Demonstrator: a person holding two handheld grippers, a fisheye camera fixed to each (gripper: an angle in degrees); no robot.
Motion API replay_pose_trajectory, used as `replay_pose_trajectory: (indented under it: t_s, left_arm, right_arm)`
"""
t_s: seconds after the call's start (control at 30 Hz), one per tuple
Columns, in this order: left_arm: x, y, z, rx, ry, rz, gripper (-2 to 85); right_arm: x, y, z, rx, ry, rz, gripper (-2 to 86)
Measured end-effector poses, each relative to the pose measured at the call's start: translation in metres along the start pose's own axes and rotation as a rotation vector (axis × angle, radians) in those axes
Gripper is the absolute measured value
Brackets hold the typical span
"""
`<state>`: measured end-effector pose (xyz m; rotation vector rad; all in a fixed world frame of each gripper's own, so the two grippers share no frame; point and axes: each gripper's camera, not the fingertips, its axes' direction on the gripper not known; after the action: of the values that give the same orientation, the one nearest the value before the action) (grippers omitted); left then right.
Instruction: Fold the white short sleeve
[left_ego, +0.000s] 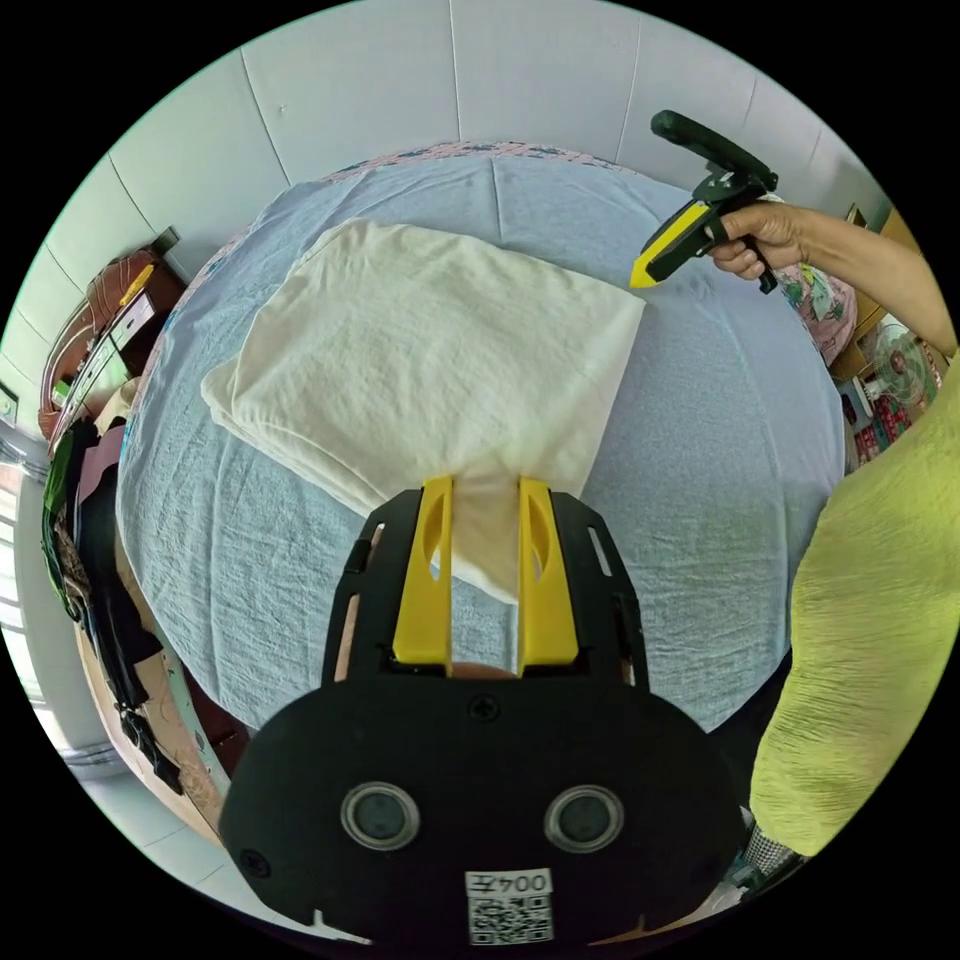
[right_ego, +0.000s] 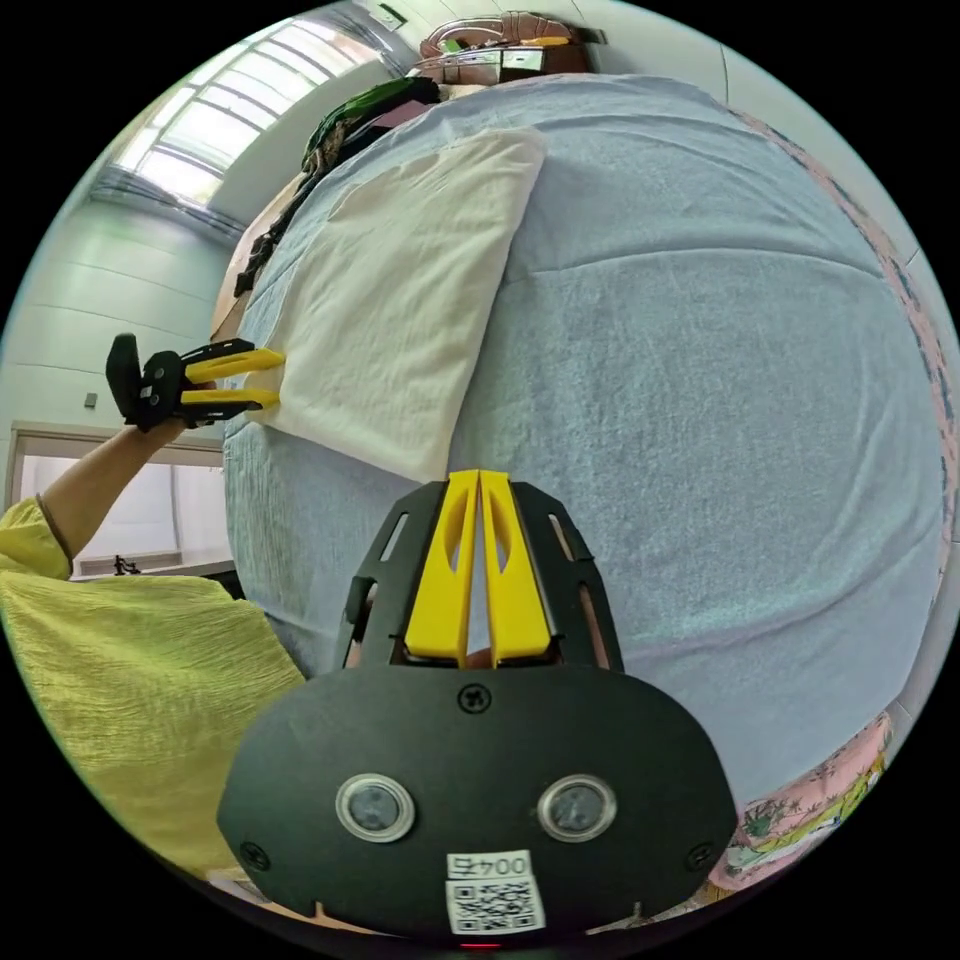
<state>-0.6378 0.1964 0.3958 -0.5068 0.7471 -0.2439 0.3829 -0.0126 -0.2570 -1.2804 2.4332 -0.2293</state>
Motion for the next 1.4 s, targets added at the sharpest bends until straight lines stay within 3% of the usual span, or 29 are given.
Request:
replay_pose_trajectory:
  t_s: [0.2, 0.43, 0.73, 0.93, 1.17, 1.4]
  left_arm:
    - [0.001, -0.008, -0.001, -0.018, -0.001, -0.002, 9.9]
    - [-0.002, -0.015, -0.001, -0.029, 0.012, 0.007, 9.8]
    - [-0.005, -0.016, -0.001, -0.011, 0.012, 0.016, 9.9]
    - [-0.007, -0.016, -0.002, -0.01, 0.008, 0.015, 9.9]
    - [-0.019, -0.013, -0.008, 0.002, 0.063, -0.048, 10.3]
    - [-0.061, -0.051, -0.065, 0.315, -0.101, -0.087, 11.8]
  right_arm:
    - [-0.059, -0.039, -0.036, 0.051, 0.148, -0.122, 2.6]
    - [-0.106, -0.097, -0.013, -0.17, 0.273, -0.186, 3.7]
    - [-0.115, -0.124, -0.041, -0.253, 0.22, -0.168, 4.7]
    - [-0.12, -0.165, -0.083, -0.069, 0.234, -0.143, 5.4]
    - [-0.108, -0.202, -0.066, -0.197, 0.235, -0.094, 4.6]
    - [-0.108, -0.2, -0.073, -0.206, 0.222, -0.136, 4.3]
